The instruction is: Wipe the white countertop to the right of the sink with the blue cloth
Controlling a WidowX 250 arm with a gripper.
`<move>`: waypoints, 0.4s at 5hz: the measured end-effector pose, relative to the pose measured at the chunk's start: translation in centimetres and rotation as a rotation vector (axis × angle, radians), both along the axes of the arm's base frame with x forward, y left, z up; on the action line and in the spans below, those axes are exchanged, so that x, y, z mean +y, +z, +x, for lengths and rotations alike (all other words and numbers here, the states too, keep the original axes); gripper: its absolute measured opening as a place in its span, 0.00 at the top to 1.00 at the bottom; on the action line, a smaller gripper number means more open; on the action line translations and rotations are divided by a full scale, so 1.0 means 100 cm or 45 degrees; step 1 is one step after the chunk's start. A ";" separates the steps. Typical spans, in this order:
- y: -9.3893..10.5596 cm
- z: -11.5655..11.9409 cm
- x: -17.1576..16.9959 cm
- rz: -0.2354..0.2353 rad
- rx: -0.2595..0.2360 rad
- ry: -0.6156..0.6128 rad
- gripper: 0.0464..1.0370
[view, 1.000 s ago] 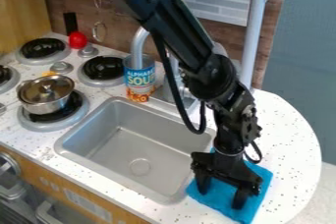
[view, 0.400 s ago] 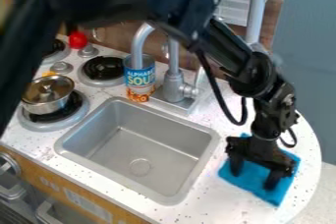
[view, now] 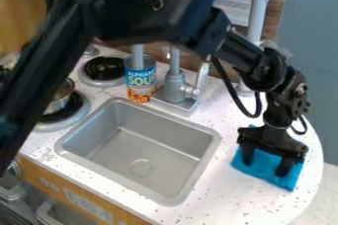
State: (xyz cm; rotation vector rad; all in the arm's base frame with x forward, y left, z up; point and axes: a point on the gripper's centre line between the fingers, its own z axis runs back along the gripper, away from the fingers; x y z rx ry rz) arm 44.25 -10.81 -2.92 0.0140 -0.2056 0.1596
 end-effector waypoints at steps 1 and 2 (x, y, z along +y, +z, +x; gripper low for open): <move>0.003 0.020 0.013 0.000 -0.019 0.076 0.04; 0.006 0.030 0.040 0.000 -0.042 0.134 0.04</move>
